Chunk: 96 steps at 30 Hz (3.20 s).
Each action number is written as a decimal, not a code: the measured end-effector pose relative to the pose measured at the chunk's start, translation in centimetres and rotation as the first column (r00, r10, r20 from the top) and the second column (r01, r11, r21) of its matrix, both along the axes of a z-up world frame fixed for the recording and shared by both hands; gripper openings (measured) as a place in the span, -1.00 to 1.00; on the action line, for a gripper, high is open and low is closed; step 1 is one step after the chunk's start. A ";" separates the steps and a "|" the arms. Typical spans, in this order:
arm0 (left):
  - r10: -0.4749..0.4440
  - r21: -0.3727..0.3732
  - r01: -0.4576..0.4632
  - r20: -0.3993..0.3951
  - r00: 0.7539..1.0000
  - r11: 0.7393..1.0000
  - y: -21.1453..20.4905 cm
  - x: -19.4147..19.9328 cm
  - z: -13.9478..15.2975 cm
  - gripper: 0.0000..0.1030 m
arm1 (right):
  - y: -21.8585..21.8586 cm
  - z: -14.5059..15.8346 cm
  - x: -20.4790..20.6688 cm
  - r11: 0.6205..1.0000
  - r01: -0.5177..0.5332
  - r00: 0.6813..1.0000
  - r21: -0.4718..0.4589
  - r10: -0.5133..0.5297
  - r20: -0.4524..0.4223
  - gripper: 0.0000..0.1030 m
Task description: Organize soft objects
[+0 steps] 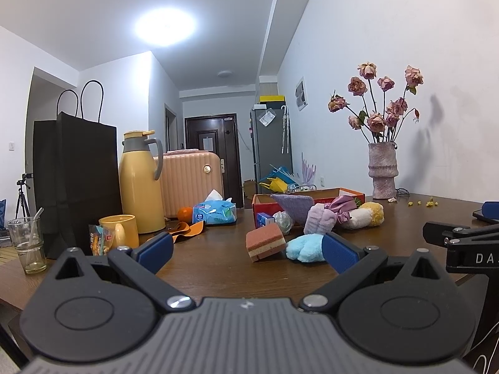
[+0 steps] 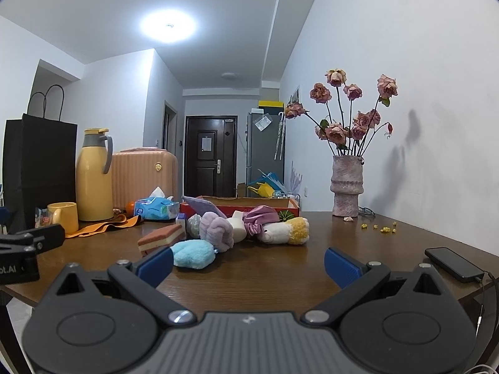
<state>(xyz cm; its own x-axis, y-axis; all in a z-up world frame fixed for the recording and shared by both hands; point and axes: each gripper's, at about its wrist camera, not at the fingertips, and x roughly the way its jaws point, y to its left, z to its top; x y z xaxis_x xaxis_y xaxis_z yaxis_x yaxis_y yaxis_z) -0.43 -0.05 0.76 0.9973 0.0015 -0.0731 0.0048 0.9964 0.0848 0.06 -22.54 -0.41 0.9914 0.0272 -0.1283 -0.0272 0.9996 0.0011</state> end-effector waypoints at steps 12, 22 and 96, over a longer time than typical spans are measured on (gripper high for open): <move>0.002 0.001 -0.002 -0.001 1.000 1.000 0.2 0.0 0.3 1.00 | 0.0 -0.1 0.0 1.000 -0.004 1.000 -0.002 0.004 -0.003 1.00; 0.003 0.002 -0.003 0.000 1.000 1.000 0.1 0.0 0.2 1.00 | 0.1 -0.2 0.0 1.000 -0.006 1.000 -0.004 0.006 -0.005 1.00; -0.216 -0.244 0.096 -0.534 0.817 0.965 8.4 29.4 -0.8 1.00 | 4.4 0.5 25.9 0.820 -0.453 0.701 0.350 0.571 -0.428 -0.76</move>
<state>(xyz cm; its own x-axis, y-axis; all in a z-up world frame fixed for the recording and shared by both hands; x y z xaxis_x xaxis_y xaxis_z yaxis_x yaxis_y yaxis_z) 28.93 8.37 -0.03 0.7736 -0.2252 -0.5923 0.1476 0.9731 -0.1771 25.91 -18.10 0.08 0.6117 0.5946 -0.5218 -0.4717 0.8037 0.3628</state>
